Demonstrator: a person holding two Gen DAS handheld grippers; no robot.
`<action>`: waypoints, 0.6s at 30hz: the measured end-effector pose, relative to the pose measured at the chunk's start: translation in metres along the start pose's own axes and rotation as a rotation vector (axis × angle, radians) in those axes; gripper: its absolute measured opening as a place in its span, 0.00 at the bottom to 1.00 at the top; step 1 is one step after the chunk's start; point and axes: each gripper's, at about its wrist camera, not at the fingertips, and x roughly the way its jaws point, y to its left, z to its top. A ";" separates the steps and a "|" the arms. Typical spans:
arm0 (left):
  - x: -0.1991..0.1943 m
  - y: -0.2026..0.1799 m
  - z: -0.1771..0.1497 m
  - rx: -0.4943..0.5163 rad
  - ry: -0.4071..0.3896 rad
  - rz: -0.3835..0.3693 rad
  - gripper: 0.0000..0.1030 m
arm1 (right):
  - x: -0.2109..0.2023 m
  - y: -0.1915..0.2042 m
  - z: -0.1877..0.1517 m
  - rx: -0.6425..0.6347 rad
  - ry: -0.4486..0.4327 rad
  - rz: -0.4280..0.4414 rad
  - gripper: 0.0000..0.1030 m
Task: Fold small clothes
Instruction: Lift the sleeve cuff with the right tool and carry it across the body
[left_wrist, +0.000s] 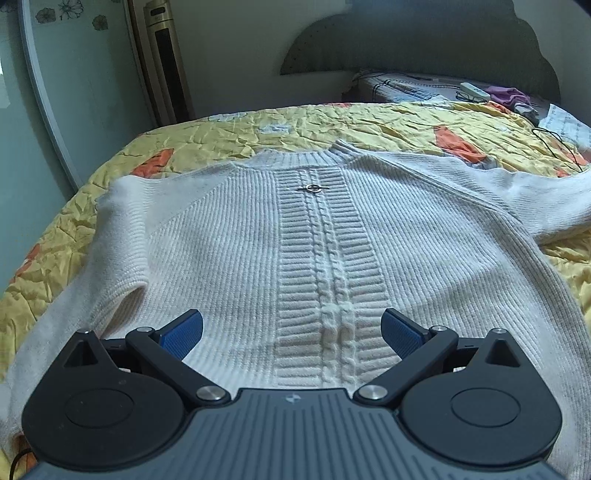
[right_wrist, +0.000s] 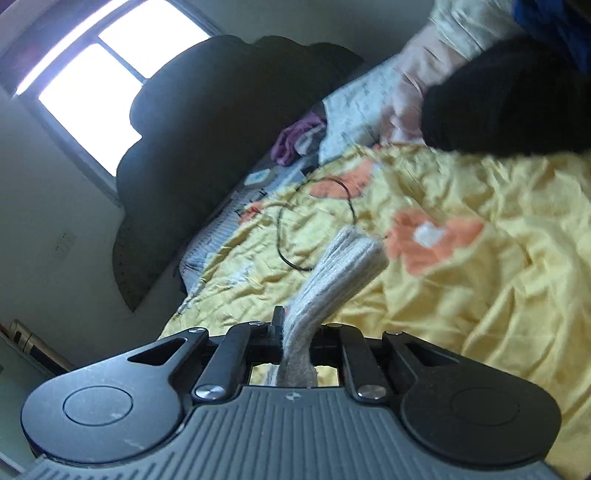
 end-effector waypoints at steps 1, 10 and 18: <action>0.002 0.003 0.002 0.001 -0.004 0.013 1.00 | -0.005 0.014 0.003 -0.048 -0.023 0.006 0.14; 0.020 0.026 -0.001 -0.062 0.024 0.040 1.00 | -0.026 0.128 -0.078 -0.502 0.077 0.099 0.14; 0.020 0.036 -0.006 -0.078 0.027 0.051 1.00 | -0.039 0.204 -0.158 -0.622 0.191 0.242 0.14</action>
